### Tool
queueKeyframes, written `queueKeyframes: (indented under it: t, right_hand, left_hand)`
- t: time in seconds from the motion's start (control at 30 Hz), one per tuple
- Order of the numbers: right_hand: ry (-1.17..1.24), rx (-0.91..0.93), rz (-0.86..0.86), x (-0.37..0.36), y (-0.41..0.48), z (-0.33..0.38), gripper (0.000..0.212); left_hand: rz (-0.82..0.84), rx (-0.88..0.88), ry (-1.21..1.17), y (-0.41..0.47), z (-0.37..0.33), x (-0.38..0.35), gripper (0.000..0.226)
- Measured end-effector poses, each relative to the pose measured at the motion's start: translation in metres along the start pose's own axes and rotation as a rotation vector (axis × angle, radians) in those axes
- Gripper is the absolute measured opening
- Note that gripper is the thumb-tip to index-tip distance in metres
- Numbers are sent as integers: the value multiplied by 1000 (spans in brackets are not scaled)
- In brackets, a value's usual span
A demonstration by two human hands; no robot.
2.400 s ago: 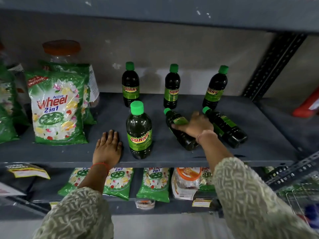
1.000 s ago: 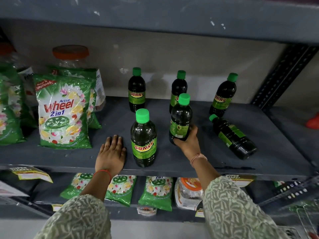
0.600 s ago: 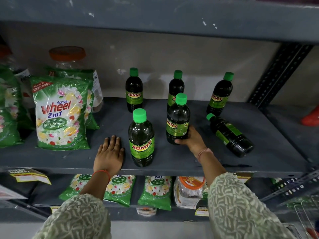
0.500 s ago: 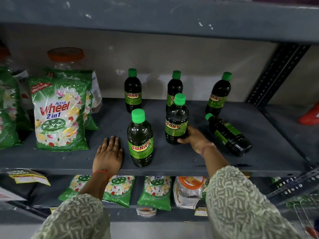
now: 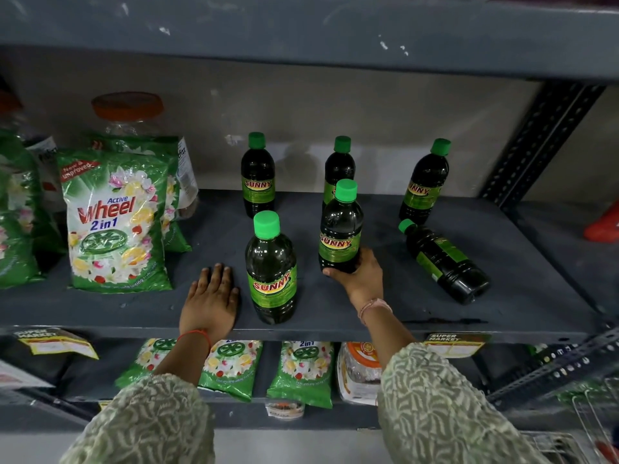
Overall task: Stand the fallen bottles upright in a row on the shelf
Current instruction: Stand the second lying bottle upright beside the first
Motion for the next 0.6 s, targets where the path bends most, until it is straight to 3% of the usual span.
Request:
queueKeyframes:
  t: [0.2,0.37,0.5,0.6]
  right_hand:
    - [-8,37,-3,-1,-1,-1,62]
    - [25,76,28,-1,-3,2,94]
    - [-13,85,40,0,-4,6,70]
    - [-20,76,74,5,-12,10,66]
  left_hand:
    - [-3,-5,-9,0,-1,1,53]
    - [-17,-16,10,1,1,0,54]
    - [-19,-19,9,2,1,0,54]
    - [-12,-17,2,1,0,0,54]
Point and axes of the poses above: each hand's wrist, its own y-axis towards the middle knuckle, its own x-axis out of the back of the hand, z = x × y, the point moved 1 cm from there along y, towards the middle knuckle, and after that the axes turned 1 degree about -z, right-handed, at the moved point
